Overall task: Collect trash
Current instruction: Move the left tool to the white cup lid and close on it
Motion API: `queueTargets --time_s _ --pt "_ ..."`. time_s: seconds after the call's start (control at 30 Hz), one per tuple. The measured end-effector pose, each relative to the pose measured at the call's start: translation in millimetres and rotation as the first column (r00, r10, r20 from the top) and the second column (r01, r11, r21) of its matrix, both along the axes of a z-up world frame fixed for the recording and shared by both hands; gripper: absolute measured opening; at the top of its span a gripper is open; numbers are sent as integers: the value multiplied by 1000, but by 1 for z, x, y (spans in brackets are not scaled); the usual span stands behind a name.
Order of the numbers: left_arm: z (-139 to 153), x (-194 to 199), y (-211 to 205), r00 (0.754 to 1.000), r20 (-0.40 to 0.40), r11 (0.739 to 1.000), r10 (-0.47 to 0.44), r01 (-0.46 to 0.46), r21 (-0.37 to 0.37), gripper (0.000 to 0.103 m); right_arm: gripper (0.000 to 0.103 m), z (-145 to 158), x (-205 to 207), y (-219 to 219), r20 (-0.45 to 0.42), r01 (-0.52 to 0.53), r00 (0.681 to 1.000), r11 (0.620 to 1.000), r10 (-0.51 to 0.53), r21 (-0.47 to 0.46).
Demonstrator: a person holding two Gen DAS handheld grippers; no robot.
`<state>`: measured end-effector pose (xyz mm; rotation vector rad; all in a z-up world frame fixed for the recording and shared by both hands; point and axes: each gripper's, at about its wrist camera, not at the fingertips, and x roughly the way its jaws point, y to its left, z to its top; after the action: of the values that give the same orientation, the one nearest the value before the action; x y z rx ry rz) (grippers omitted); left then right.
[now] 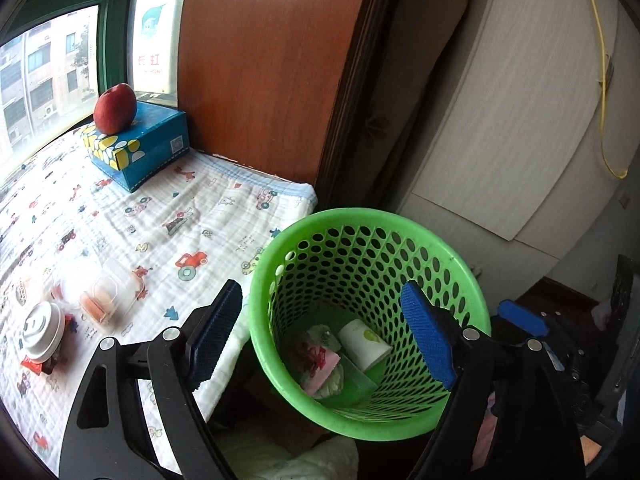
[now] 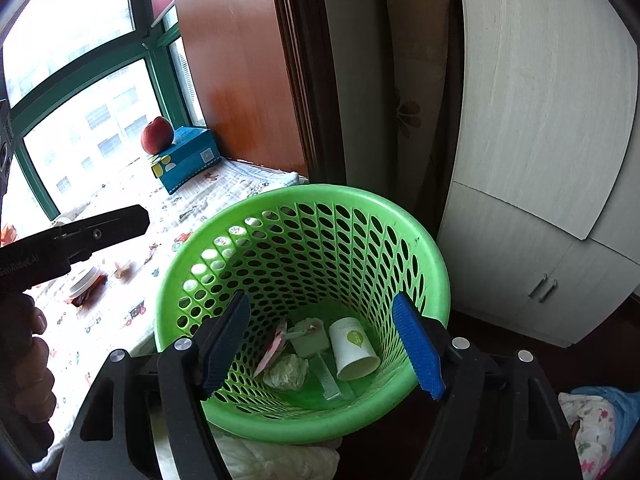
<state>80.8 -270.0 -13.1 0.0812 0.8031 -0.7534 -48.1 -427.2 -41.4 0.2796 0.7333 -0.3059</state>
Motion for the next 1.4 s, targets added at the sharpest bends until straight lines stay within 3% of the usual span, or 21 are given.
queueTargets --time_s 0.23,0.47,0.73,0.93,1.1,1.4 --pt "-1 11 35 995 46 994 89 -91 54 80 72 5 12 18 9 -48 999 999 48 -1" --pt "-10 39 89 976 49 971 213 -217 100 80 74 7 29 46 12 -113 993 994 113 -4" --pt "-26 80 160 928 35 914 370 -371 166 80 74 6 56 80 11 -196 981 981 196 2" --pt "-44 108 205 899 18 874 439 -431 222 80 74 6 71 102 12 -247 969 969 247 3" --pt "-61 125 227 890 -41 870 454 -433 235 80 74 3 85 116 -1 -276 961 961 276 9" --pt "-85 141 237 898 -98 886 429 -398 240 80 74 -5 109 138 -27 -319 947 948 320 14"
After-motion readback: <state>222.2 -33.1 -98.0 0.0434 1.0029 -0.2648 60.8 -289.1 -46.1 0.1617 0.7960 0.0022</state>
